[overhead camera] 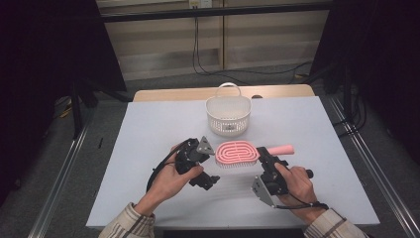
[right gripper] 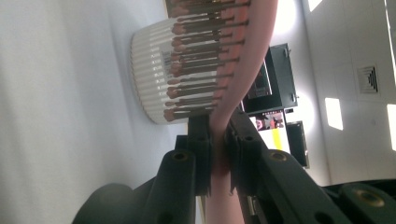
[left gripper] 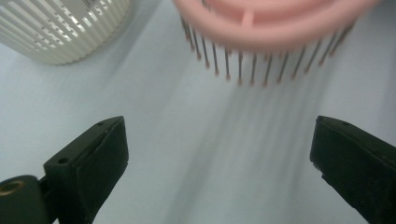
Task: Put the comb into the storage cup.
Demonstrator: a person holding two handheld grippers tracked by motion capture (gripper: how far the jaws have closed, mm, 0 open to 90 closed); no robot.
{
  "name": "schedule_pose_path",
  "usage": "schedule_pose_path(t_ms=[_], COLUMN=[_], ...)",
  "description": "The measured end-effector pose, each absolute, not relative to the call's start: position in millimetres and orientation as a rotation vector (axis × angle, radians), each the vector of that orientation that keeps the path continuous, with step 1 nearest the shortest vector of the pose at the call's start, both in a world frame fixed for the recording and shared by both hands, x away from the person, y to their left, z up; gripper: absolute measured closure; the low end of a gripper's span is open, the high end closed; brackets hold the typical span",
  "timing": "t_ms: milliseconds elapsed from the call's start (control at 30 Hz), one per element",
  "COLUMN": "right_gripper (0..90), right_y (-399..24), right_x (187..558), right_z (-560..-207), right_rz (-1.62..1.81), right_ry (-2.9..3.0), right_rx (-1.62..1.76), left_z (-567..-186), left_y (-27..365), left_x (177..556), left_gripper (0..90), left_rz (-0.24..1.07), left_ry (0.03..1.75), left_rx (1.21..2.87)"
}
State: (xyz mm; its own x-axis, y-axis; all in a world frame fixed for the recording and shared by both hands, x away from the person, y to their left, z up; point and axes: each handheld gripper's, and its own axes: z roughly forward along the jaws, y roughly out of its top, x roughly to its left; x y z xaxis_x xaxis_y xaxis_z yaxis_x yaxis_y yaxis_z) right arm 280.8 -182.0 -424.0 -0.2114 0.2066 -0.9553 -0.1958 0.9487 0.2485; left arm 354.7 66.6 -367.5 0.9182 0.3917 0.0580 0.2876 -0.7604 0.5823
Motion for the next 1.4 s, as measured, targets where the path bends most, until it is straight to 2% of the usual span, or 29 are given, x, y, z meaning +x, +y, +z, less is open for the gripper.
schedule_pose_path(t_ms=[600,1400], right_gripper=[81.6,81.6], right_y=[-203,-226], right_x=[290,301], right_z=[-414,-409], right_rz=[0.619,0.956], right_ry=[1.797,1.864], right_rx=[0.287,0.587], left_z=[-381,-380], left_y=[78,89], left_x=[354,353], left_gripper=[4.5,4.9], left_rz=[0.227,0.253], left_ry=[0.514,0.545], left_rx=[2.381,2.295])
